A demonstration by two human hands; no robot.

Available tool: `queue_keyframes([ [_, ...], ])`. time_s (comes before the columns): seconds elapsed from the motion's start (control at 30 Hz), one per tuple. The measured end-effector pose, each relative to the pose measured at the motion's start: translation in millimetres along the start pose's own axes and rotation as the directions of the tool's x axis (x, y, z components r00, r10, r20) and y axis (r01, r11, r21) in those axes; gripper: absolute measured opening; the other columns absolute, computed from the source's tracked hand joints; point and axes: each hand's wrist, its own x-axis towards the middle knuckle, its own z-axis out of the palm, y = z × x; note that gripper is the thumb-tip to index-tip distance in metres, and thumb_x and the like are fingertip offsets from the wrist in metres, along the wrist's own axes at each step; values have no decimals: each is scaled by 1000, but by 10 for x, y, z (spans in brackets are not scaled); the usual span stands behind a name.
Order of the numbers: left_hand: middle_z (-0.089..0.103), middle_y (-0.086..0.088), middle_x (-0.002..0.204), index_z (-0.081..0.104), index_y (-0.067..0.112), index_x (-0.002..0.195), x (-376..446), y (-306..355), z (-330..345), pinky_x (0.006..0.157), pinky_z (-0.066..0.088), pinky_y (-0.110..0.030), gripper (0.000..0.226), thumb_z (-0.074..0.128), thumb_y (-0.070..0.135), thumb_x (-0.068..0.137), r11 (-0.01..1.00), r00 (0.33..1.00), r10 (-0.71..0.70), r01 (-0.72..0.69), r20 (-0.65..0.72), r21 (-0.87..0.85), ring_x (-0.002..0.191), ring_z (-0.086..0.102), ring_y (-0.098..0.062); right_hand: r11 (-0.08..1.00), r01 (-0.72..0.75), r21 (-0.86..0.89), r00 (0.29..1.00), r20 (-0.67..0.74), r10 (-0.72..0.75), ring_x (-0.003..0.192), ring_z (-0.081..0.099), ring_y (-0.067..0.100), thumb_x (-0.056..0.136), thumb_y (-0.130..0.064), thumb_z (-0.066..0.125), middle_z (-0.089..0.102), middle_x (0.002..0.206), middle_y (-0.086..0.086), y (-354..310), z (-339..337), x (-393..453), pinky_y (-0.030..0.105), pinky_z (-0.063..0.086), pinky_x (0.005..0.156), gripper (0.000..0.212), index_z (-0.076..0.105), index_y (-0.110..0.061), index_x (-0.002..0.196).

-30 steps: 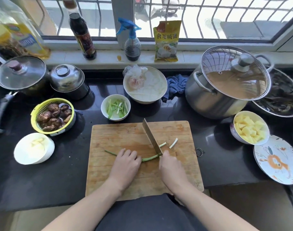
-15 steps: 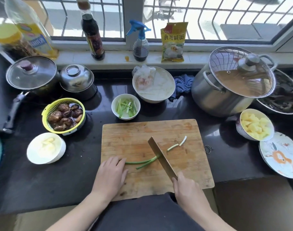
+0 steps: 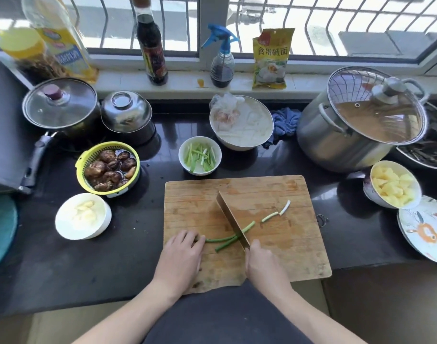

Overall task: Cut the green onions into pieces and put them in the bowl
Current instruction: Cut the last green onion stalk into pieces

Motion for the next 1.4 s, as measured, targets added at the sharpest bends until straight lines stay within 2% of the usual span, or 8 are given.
queue_keyframes([
  [0.2,58,-4,99,67,18,122,-24,-20,-41,71,49,-37,52,72,6,71,997,998,-61,62,23,-52,88,54,-25,994,41,101,998,-57,-35,80,63,42,105,-29,37,69,83,15,-169,-154,123,46,50,68,23,49,-13,93],
  [0.33,57,-3,97,64,18,125,-97,52,-75,69,49,-37,61,68,-1,68,980,988,-154,155,19,-126,86,54,-26,984,53,170,995,-94,-38,64,53,32,105,-30,39,59,68,2,-59,-182,-38,43,42,60,23,44,-19,85],
  [0.6,60,4,103,66,17,109,-265,-51,-94,80,46,-36,23,68,19,86,879,922,-388,373,10,-296,93,53,-22,986,168,12,979,116,-169,62,53,36,104,-36,36,47,61,-2,42,138,-383,40,40,55,22,33,-22,87],
  [0.77,60,5,95,68,20,103,-257,-79,-40,74,46,-36,17,70,21,85,887,926,-376,354,-20,-296,88,53,-21,993,120,5,982,146,-120,63,47,35,103,-31,35,43,59,0,-50,351,-442,40,36,55,20,31,-21,86],
  [0.93,58,4,86,69,20,88,-169,-69,-30,68,45,-39,4,69,18,85,909,935,-355,343,-6,-239,84,53,-24,993,120,-1,988,98,-119,77,66,40,100,-12,38,53,65,5,-373,444,-259,39,39,55,13,33,-18,89],
  [1.13,58,0,76,62,15,73,-189,20,-148,63,43,-37,13,70,9,81,919,941,-336,337,45,-204,75,55,-26,994,38,102,992,119,-50,89,61,40,100,-13,35,66,93,15,-623,267,-22,44,45,66,13,38,-18,89],
  [1.33,58,10,82,63,22,82,-283,2,-196,71,46,-34,6,62,20,88,825,892,-451,430,29,-367,81,54,-16,932,71,355,993,66,-100,60,52,13,104,-29,41,59,73,-1,-270,61,-26,36,40,58,23,48,-23,83],
  [1.4,58,10,84,63,23,85,-135,82,-227,72,47,-34,4,61,20,89,832,908,-419,388,9,-397,83,54,-15,910,53,412,998,-33,-44,64,58,14,103,-29,44,64,73,-2,-96,-51,-28,38,50,62,21,55,-24,86],
])
